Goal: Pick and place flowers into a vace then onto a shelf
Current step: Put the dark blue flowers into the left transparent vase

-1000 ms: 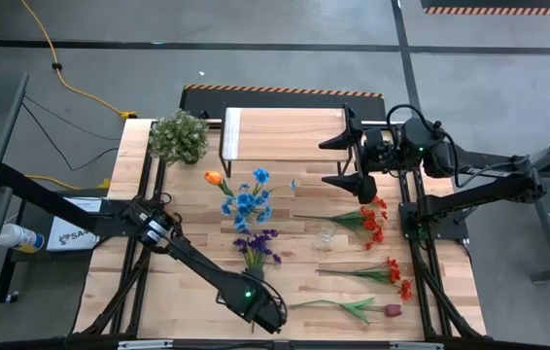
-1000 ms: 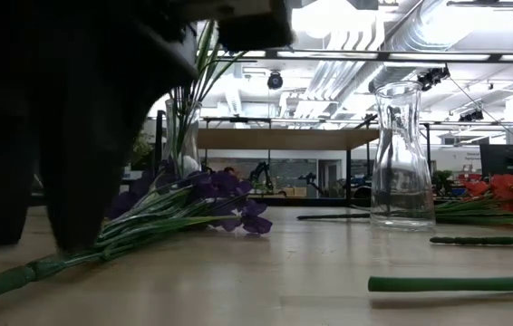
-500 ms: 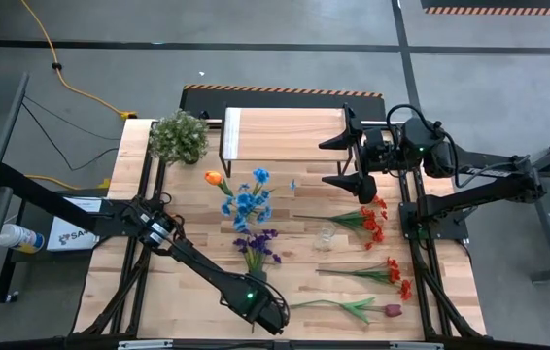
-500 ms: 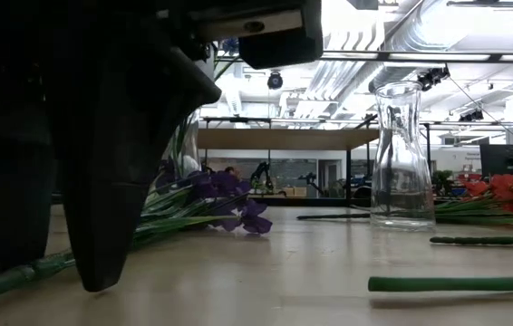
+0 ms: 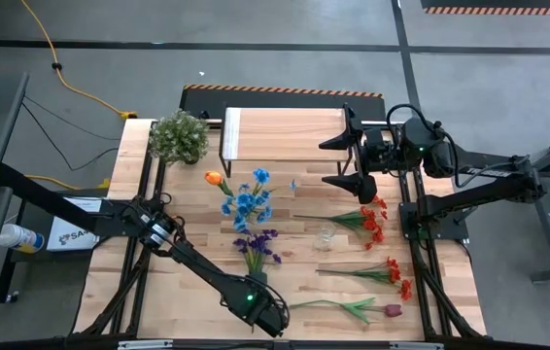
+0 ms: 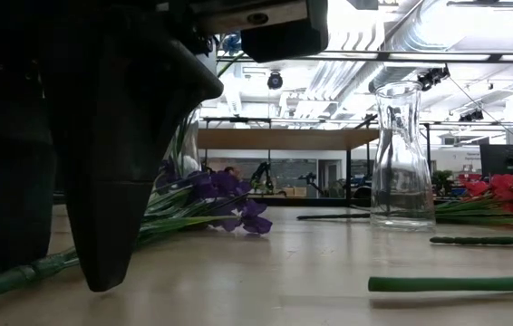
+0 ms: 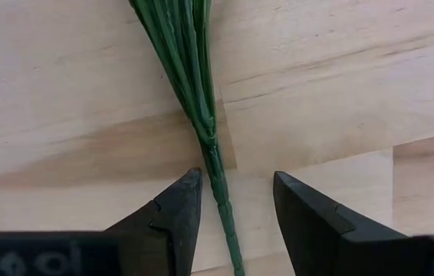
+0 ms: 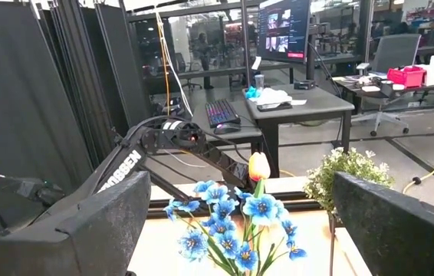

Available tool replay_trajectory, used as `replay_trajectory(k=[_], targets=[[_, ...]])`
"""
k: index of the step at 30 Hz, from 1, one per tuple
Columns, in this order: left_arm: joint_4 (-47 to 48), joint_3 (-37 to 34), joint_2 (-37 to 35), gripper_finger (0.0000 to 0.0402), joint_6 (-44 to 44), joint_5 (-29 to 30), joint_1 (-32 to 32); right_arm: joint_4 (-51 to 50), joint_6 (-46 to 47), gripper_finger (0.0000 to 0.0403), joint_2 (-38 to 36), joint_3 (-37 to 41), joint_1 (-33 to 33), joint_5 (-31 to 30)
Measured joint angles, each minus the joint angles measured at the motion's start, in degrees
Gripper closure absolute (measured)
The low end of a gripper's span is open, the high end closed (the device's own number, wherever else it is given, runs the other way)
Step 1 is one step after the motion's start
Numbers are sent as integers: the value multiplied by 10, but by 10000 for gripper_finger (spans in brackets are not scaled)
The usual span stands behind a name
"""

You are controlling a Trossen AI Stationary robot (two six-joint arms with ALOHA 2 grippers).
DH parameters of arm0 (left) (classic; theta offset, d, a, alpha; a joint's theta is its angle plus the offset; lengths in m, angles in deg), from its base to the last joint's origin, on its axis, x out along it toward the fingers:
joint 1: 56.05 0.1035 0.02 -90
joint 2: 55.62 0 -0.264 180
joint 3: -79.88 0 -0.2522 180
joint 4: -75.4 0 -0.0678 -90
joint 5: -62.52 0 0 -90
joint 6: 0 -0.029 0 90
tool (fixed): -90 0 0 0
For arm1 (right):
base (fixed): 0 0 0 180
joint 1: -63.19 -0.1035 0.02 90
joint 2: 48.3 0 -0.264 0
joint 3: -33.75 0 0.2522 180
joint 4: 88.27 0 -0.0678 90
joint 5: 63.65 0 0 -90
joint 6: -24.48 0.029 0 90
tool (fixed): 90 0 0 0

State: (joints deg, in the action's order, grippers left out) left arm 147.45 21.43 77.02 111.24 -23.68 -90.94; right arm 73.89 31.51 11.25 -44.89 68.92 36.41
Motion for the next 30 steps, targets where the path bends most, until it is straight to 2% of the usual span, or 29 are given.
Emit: replay_trajectory(k=[30], targets=[[6, 1, 0, 206, 3, -6, 1, 0, 0, 8, 0, 0, 0, 0]])
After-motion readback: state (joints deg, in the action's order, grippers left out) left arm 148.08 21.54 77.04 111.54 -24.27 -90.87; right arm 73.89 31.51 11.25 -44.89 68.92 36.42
